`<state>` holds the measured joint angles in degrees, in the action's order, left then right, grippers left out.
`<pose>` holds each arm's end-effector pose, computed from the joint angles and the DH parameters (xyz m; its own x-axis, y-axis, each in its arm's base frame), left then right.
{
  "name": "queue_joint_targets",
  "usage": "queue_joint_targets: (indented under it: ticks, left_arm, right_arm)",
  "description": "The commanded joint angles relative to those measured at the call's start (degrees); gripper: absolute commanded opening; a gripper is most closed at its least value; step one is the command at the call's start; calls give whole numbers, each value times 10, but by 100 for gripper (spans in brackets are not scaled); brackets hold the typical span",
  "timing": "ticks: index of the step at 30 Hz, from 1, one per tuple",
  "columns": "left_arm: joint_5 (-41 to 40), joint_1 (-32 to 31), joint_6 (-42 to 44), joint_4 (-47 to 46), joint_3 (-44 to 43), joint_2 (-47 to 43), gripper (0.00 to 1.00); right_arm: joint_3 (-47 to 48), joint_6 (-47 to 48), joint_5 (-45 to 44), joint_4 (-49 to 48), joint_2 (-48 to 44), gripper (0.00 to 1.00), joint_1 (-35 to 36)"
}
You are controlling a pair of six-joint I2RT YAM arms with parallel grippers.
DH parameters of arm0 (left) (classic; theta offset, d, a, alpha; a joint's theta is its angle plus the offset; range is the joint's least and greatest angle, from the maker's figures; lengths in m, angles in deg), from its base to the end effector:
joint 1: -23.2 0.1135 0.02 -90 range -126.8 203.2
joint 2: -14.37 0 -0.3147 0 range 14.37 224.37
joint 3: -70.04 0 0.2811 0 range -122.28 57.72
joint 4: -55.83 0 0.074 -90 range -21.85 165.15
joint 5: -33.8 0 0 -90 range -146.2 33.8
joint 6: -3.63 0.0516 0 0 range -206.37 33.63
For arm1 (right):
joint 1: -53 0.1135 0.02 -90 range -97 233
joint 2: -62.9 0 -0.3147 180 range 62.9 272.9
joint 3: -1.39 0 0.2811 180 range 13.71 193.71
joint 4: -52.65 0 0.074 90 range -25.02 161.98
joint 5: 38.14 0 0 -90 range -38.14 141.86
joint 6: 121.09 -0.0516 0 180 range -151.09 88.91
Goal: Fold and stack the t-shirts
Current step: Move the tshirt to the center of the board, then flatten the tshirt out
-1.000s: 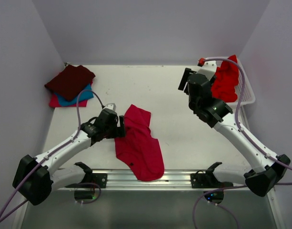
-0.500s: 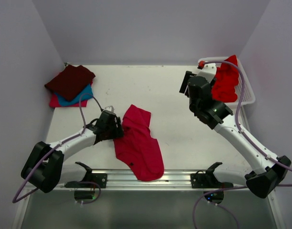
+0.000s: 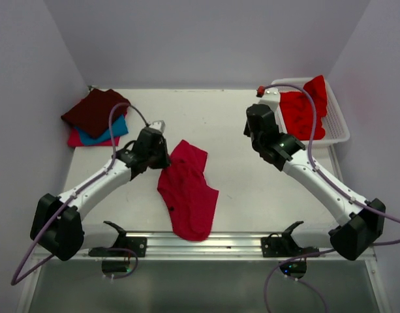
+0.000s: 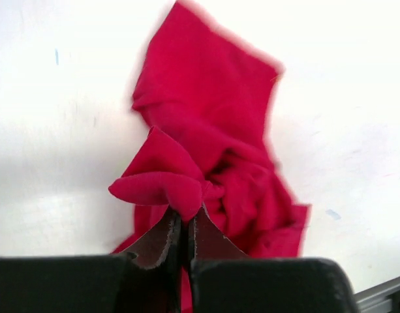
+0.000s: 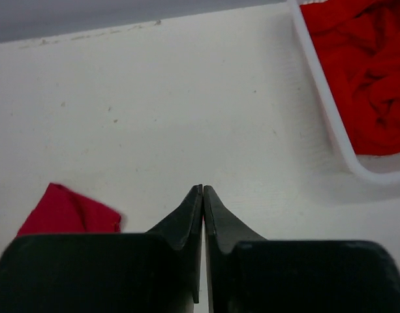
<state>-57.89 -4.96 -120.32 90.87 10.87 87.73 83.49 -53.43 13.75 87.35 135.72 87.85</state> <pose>0.2515 -0.1329 0.2510 -0.8078 -0.2007 -0.5542 0.0043 0.9382 -0.3462 0.2709 0.1498 0.4103 -0.3228 0.1396 -0.9361 0.1411 0.9851 0.0983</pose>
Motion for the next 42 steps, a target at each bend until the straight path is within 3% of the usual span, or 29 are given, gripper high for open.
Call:
queue_joint_targets:
  ticks: [1,6,9,10,12,15,19,23,34,40,42]
  left_arm:
    - [-65,-36,89,100,-188,-20,0]
    - [-85,-65,146,200,-424,22,0]
    - [-104,-96,170,255,-533,63,0]
    - [-107,-108,173,281,-557,71,0]
    - [-114,-119,187,304,-617,96,0]
    - [-137,-138,203,350,-696,128,0]
    - [-165,-163,223,404,-782,159,0]
    - [-207,-166,222,398,-767,144,0]
    - [-226,-167,244,398,-762,136,0]
    - [-254,-167,247,382,-772,123,0]
    - [-258,-167,253,376,-770,117,0]
  right_arm:
    - [-13,-14,86,-31,29,1,0]
    - [-8,-23,147,-44,74,1,0]
    - [-2,-22,174,-51,88,44,-1]
    - [-2,-22,174,-51,90,53,0]
    - [-2,-21,174,-57,94,69,0]
    - [0,-20,175,-65,99,81,0]
    - [6,-25,167,-69,115,83,-2]
    - [3,-31,160,-84,118,84,-4]
    - [25,-43,181,-126,140,84,-5]
    - [42,-44,238,-129,164,84,-5]
    - [47,-45,335,-141,181,84,-12]
